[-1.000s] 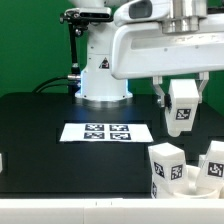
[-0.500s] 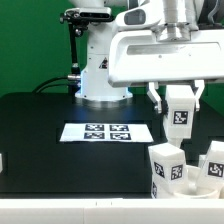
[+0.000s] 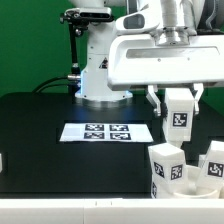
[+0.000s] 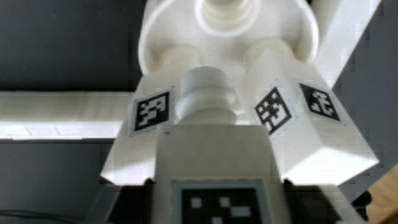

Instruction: Assemble stool

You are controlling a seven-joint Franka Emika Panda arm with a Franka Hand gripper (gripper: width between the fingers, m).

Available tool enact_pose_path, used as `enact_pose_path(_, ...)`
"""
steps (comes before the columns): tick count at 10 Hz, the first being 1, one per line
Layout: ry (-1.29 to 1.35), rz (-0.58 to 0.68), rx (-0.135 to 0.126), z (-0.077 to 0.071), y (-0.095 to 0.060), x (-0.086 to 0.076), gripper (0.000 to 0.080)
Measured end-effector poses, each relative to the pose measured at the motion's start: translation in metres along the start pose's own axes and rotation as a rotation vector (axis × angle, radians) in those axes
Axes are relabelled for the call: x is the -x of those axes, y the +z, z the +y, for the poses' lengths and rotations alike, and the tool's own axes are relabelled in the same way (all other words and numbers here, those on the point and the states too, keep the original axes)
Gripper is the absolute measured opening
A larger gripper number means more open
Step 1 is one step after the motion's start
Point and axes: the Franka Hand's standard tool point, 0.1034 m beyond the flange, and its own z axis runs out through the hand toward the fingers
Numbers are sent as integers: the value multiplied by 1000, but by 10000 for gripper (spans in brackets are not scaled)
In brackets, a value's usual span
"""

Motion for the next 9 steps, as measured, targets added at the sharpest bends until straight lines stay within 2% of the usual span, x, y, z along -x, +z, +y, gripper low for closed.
enact_pose_path(1, 13, 15, 1, 2, 9, 11, 334)
enact_pose_path(2, 30, -56, -13, -2, 15, 23, 334)
enact_pose_path(3, 29, -53, -16, -4, 13, 16, 334)
enact_pose_path(5, 29, -50, -14, -3, 14, 18, 334)
enact_pose_path(8, 24, -39, -27, -14, 10, 23, 334)
enact_pose_path(9, 24, -41, -25, -13, 10, 24, 334)
